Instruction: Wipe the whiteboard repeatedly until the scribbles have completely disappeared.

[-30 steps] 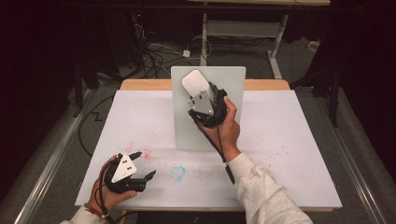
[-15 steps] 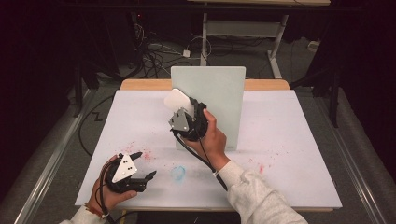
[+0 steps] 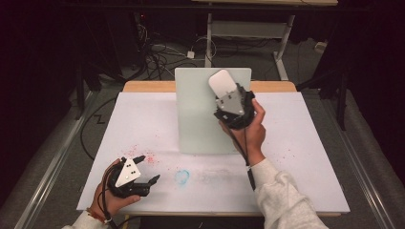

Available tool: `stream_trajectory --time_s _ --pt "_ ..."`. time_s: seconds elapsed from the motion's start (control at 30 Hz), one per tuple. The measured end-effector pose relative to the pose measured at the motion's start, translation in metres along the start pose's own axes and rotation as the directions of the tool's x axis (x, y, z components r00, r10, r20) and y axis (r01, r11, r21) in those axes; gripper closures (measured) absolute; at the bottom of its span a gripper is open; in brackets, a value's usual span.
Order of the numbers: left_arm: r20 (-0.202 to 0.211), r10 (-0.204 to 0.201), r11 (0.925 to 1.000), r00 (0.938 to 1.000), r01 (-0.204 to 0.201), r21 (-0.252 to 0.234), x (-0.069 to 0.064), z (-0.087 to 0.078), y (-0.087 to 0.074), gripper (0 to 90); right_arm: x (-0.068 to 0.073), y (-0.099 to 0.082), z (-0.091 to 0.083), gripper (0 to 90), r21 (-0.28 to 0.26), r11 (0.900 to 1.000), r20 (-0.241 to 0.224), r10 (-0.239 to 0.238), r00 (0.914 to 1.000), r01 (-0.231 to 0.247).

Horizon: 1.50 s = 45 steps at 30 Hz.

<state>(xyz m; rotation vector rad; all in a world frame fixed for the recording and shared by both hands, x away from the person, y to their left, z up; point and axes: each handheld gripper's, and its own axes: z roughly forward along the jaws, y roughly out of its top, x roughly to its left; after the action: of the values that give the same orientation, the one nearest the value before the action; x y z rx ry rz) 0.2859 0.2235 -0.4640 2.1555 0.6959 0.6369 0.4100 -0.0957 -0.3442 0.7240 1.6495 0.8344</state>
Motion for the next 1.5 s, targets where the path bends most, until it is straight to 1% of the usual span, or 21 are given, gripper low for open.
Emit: stream_trajectory --time_s 0.1,0.13,0.2,0.27,0.33,0.4,0.53,0.6,0.67,0.73,0.8,0.9,0.97,1.03,1.13,1.17,1.27,1.37,1.4,1.43,1.5 --pt "0.001 0.001 1.0000 1.0000 -0.001 -0.001 0.000 0.001 0.001 20.1 -0.023 -0.008 -0.003 31.2 0.006 0.9979 0.021 0.064 0.9977 -0.064" --pt "0.001 0.001 1.0000 1.0000 -0.001 -0.001 0.000 0.001 0.001 20.1 -0.029 -0.011 -0.004 31.2 0.007 0.9969 0.027 0.079 0.9965 -0.079" --pt "0.004 0.002 1.0000 1.0000 -0.002 0.002 0.000 0.002 0.001 20.1 -0.037 -0.018 -0.006 31.1 0.013 0.9955 0.038 0.094 0.9949 -0.094" --pt "0.005 0.003 1.0000 1.0000 -0.003 0.003 -0.001 0.003 0.001 20.1 -0.042 -0.024 -0.008 31.2 0.018 0.9952 0.036 0.096 0.9947 -0.097" --pt "0.005 0.005 1.0000 1.0000 -0.005 0.004 -0.001 0.003 0.002 20.1 -0.044 -0.031 -0.010 31.1 0.024 0.9945 0.034 0.102 0.9943 -0.102" --pt "0.006 0.006 1.0000 1.0000 -0.006 0.004 -0.001 0.003 0.002 20.1 -0.044 -0.037 -0.011 31.2 0.030 0.9948 0.027 0.096 0.9950 -0.097" --pt "0.006 0.009 0.9999 0.9999 -0.009 0.006 -0.001 0.004 0.002 20.1 -0.043 -0.045 -0.014 31.1 0.044 0.9954 0.011 0.085 0.9963 -0.085" --pt "0.006 0.009 0.9999 0.9999 -0.009 0.006 -0.001 0.004 0.002 20.1 -0.040 -0.050 -0.015 31.2 0.055 0.9956 0.002 0.076 0.9971 -0.076" --pt "0.005 0.009 0.9999 0.9999 -0.009 0.005 -0.001 0.004 0.002 20.1 -0.034 -0.057 -0.017 31.1 0.065 0.9957 -0.019 0.067 0.9976 -0.066" --pt "0.005 0.014 0.9998 0.9999 -0.014 0.011 -0.001 0.003 0.002 20.1 -0.026 -0.065 -0.019 31.1 0.075 0.9968 -0.030 0.029 0.9991 -0.027" --pt "0.005 0.016 0.9998 0.9999 -0.016 0.012 -0.001 0.004 0.002 20.1 -0.019 -0.074 -0.022 31.2 0.090 0.9959 -0.056 0.015 0.9983 -0.009" --pt "0.004 0.018 0.9998 0.9998 -0.018 0.011 -0.002 0.004 0.003 20.1 -0.007 -0.085 -0.025 31.1 0.113 0.9931 -0.081 -0.024 0.9964 0.033" --pt "0.004 0.019 0.9998 0.9998 -0.019 0.012 -0.002 0.004 0.003 20.1 0.000 -0.092 -0.028 31.1 0.128 0.9897 -0.104 -0.050 0.9933 0.063" --pt "0.002 0.020 0.9997 0.9998 -0.020 0.013 -0.002 0.004 0.003 20.1 0.005 -0.099 -0.030 31.1 0.147 0.9846 -0.137 -0.075 0.9878 0.095" --pt "0.003 0.018 0.9997 0.9998 -0.018 0.013 -0.002 0.004 0.003 20.1 0.013 -0.110 -0.033 31.1 0.171 0.9769 -0.164 -0.100 0.9814 0.128" --pt "0.002 0.020 0.9997 0.9998 -0.020 0.013 -0.002 0.005 0.003 20.1 0.016 -0.113 -0.034 31.1 0.175 0.9733 -0.165 -0.120 0.9790 0.149" --pt "0.001 0.022 0.9997 0.9998 -0.022 0.013 -0.002 0.004 0.004 20.0 0.022 -0.122 -0.036 31.1 0.190 0.9644 -0.181 -0.150 0.9720 0.184" --pt "-0.003 0.016 0.9998 0.9999 -0.016 0.007 -0.001 0.004 0.004 20.0 0.022 -0.127 -0.037 31.1 0.185 0.9599 -0.185 -0.177 0.9667 0.211" --pt "-0.004 0.014 0.9999 0.9999 -0.014 0.007 0.000 0.004 0.004 20.0 0.023 -0.129 -0.038 31.1 0.188 0.9616 -0.184 -0.166 0.9689 0.200" --pt "-0.007 0.015 0.9999 0.9999 -0.015 0.007 0.000 0.003 0.003 20.0 0.022 -0.130 -0.038 31.1 0.187 0.9603 -0.183 -0.172 0.9678 0.207" --pt "-0.006 0.015 0.9999 0.9999 -0.015 0.005 0.000 0.003 0.003 20.0 0.022 -0.131 -0.038 31.1 0.180 0.9625 -0.186 -0.169 0.9679 0.203"
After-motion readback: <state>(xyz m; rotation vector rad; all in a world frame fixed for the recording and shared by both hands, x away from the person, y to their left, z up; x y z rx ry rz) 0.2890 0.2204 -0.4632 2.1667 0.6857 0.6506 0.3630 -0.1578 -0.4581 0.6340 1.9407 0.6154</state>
